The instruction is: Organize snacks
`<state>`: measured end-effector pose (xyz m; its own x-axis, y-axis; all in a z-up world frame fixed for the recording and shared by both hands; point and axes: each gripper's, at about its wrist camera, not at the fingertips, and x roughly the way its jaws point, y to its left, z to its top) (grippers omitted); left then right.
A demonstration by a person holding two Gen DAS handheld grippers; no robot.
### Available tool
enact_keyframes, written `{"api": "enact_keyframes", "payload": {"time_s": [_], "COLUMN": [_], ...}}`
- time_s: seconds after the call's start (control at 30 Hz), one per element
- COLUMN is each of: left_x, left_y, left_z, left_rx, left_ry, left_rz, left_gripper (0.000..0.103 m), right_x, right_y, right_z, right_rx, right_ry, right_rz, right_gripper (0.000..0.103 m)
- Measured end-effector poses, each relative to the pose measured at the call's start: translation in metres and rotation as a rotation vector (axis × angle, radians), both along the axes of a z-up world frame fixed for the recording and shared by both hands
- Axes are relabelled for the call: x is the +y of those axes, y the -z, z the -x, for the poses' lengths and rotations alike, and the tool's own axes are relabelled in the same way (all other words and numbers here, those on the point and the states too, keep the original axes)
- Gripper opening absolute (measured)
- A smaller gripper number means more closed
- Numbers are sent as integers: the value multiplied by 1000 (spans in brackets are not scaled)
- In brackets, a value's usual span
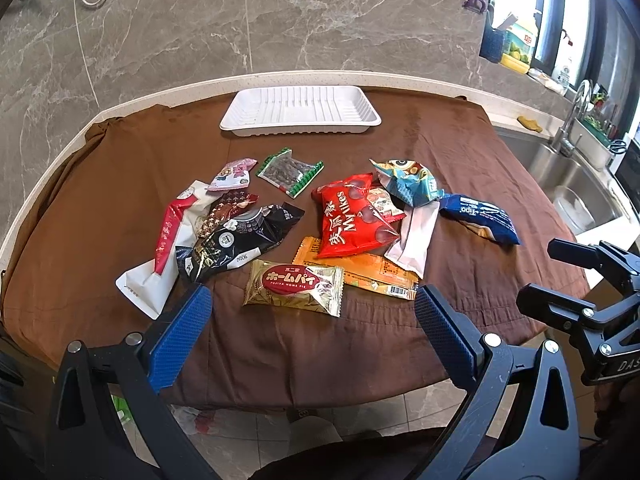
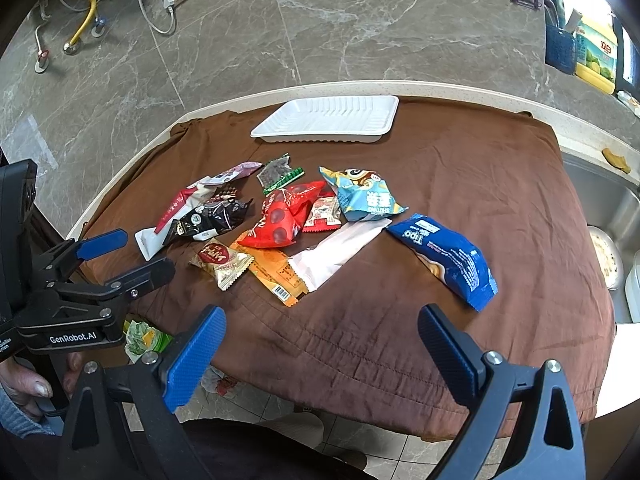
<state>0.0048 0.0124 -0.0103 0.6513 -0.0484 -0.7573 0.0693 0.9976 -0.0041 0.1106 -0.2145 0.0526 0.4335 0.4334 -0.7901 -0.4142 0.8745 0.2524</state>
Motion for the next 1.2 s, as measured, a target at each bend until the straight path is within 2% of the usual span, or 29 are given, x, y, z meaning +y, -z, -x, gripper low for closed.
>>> {"api": "enact_keyframes", "payload": {"time_s": [0.6,1.03,1.2], "left_x": [0,15,18], "left_y": [1,6,6], "left_z": [-1,-8,-8], "left_rx": [6,50,59], "left_ry": [-2,-46,-72], "left_rz": [6,66,61], "left_gripper": [103,103,103], "right_x": [1,8,13], "right_y": [-1,2,4], "right_z": [-2,-8,-11], "right_rx": [2,17,24], "right_ry": [-1,-20,-27], "right_rz": [-3,-15,-20], "right_gripper": [99,99,99]}}
